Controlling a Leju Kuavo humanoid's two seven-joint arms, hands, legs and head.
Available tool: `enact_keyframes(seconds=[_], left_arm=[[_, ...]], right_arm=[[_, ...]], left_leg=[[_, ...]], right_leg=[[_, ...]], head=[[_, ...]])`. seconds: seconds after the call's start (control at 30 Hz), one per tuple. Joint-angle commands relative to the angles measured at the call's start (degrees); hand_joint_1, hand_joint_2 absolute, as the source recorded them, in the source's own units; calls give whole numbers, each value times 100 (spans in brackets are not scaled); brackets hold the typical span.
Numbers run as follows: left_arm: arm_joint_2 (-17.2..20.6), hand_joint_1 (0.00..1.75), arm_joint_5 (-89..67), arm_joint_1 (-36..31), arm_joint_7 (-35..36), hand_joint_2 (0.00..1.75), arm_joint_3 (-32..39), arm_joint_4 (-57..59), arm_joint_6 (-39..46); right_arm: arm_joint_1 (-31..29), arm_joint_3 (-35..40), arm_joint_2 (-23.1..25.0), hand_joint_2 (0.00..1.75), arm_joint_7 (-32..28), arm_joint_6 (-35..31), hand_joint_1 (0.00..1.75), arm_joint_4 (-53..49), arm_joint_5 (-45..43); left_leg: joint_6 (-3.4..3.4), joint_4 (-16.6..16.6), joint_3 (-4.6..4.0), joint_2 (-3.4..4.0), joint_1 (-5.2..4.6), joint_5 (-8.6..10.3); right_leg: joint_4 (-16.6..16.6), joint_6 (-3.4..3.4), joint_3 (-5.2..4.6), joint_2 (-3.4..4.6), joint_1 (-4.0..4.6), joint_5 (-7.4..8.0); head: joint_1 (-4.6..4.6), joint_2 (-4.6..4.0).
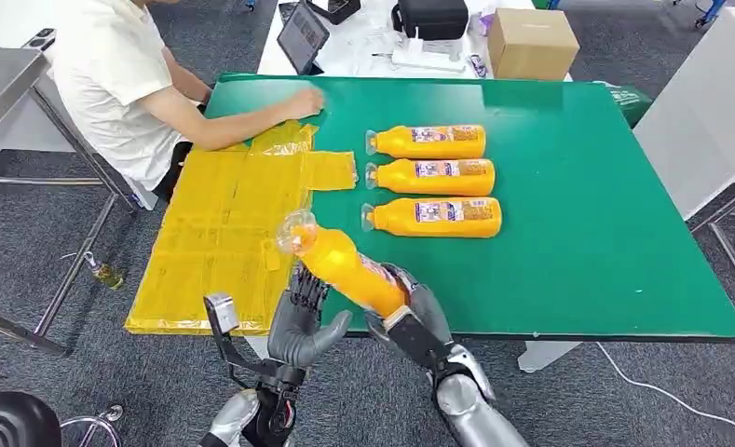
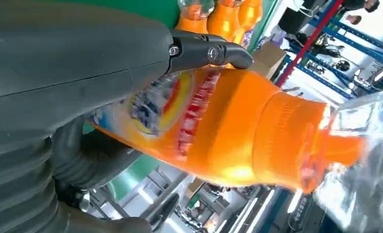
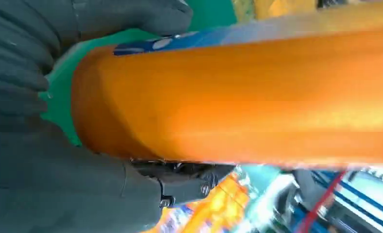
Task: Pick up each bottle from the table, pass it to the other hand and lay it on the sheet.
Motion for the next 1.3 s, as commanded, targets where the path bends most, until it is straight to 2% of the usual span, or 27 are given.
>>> enact_keyframes(seconds=[0.03, 0.13, 0.2, 0.43, 0.47, 0.53, 0.6, 0.67, 0.7, 0.73, 0.77, 0.8, 0.83, 0.87, 0.93, 0.97, 1.03, 1.07, 1.1, 1.17, 1.23, 1.27, 1.3], left_arm=[[-78, 0, 323, -486, 177, 175, 176, 511, 324], [-78, 0, 323, -486, 177, 175, 176, 511, 324], [-78, 0, 323, -486, 177, 175, 176, 511, 324], [-102, 0, 376, -647, 138, 175, 196, 628, 492], [-103, 0, 379, -655, 138, 175, 191, 628, 488], [-108, 0, 415, -661, 135, 175, 188, 619, 461], [-108, 0, 415, -661, 135, 175, 188, 619, 461], [-112, 0, 522, -638, 112, 175, 192, 563, 345], [-102, 0, 588, -635, 81, 175, 187, 526, 243], [-102, 31, 687, -607, 46, 175, 204, 436, 97], [-101, 148, 755, -580, 17, 175, 220, 347, -28], [-101, 175, 787, -550, -3, 175, 227, 274, -97], [-85, 175, 812, -504, -51, 175, 223, 138, -235], [-86, 175, 831, -444, -119, 175, 257, -1, -318], [-80, 175, 854, -288, -203, 175, 352, -302, -409], [-70, 175, 870, -247, -217, 175, 376, -404, -466], [-52, 175, 939, -230, -128, 175, 412, -491, -577], [-54, 175, 968, -238, -93, 175, 421, -493, -619], [-49, 175, 1008, -250, -55, 175, 415, -485, -674], [-35, 175, 1022, -298, -30, 175, 423, -458, -719], [7, 175, 841, -336, 82, 175, 424, -377, -439], [47, 175, 771, -357, 149, 175, 401, -319, -368], [47, 175, 797, -362, 169, 175, 426, -280, -361]], right_arm=[[-589, 1481, 157, 175, -43, -1148, 175, 940, 909], [-589, 1481, 157, 175, -43, -1148, 175, 940, 909], [-589, 1481, 157, 175, -43, -1148, 175, 940, 909], [-514, 1740, 214, 175, -147, -1609, 175, 1062, 1086], [-512, 1765, 242, 175, -142, -1591, 164, 1092, 1066], [-505, 1807, 272, 175, -185, -1526, 164, 1110, 966], [-505, 1807, 272, 175, -185, -1526, 164, 1110, 966], [-500, 1852, 282, 175, -288, -1445, 175, 1096, 829], [-481, 1868, 300, 175, -390, -1277, 166, 1067, 619], [-438, 1886, 328, 175, -490, -1058, 145, 1025, 405], [-401, 1880, 352, 175, -546, -870, 45, 1009, 220], [-382, 1892, 361, 175, -582, -809, 0, 1012, 160], [-360, 1907, 384, 175, -630, -804, 0, 1035, 115], [-312, 1836, 430, 0, -669, -800, 0, 1024, -3], [-225, 1738, 475, 0, -675, -846, 0, 909, -130], [-223, 1765, 459, 0, -659, -891, 0, 876, -69], [-238, 1826, 388, 0, -669, -850, 0, 862, -2], [-249, 1856, 341, 0, -754, -867, 0, 855, 49], [-259, 1869, 307, 0, -822, -923, 0, 855, 101], [-333, 1860, 177, 0, -866, -1500, 0, 847, 437], [-375, 1737, 94, 0, -785, -2353, 0, 914, 885], [-301, 1369, 75, 0, -648, -2688, 0, 797, 1568], [-202, 1041, 84, 0, -616, -2688, 0, 636, 1918]], left_leg=[[3, -4, 16, 17, 2, -3], [10, -5, 36, 15, 3, -11], [5, -4, 17, 5, 2, -2], [5, -4, 19, -1, 5, -1], [4, -4, 16, 0, 3, 0], [9, -7, 39, 7, 5, -8], [7, -5, 27, 3, 3, -6], [6, -4, 18, 0, 4, -3], [3, -2, 12, 2, 5, -2], [6, -3, 20, 2, 3, -4], [8, -5, 31, 3, 5, -9], [3, -2, 11, 1, 4, -2], [5, -1, 21, 2, 6, -7], [3, -1, 13, 4, 5, -4], [8, -3, 38, 9, 7, -15], [2, -1, 10, 5, 5, -4], [9, 0, 32, 3, 8, -15], [4, 0, 9, 9, 5, -4], [8, 0, 22, 11, 6, -11], [3, -1, 2, -2, 4, 2], [6, -1, 8, -7, 5, 1], [8, -2, 16, -4, 4, -3], [7, -4, 11, -3, 1, 0]], right_leg=[[-4, -13, 9, 10, 5, 1], [-6, -20, 30, 3, 8, -9], [-2, -12, 14, -2, 4, -4], [-3, -16, 17, -9, 8, -5], [-3, -13, 13, -7, 6, -4], [-7, -26, 35, -7, 11, -10], [-4, -19, 24, -8, 8, -9], [-3, -14, 15, -9, 6, -6], [-3, -11, 8, -5, 7, -4], [-3, -15, 16, -8, 6, -7], [-5, -20, 28, -9, 9, -11], [-1, -11, 7, -6, 6, -5], [-2, -17, 18, -7, 9, -9], [-1, -14, 9, -3, 7, -6], [-3, -27, 33, -5, 13, -16], [1, -13, 2, -3, 7, -6], [-2, -25, 28, -12, 14, -17], [-1, -11, 0, 0, 7, -5], [-2, -17, 13, -1, 10, -10], [-1, -9, -9, -8, 5, -4], [-3, -12, 1, -16, 6, -6], [-3, -16, 9, -14, 7, -9], [-4, -12, 3, -11, 3, -6]], head=[[-2, 0], [-2, 0], [-2, 0], [0, 0], [-2, 0], [-2, 0], [0, 0], [0, 0], [-2, 0], [-2, 0], [0, 0], [0, 0], [0, 0], [0, 0], [-4, 0], [-7, 0], [0, 0], [-2, 0], [-2, 0], [-4, 0], [0, 0], [-4, 0], [-2, 0]])
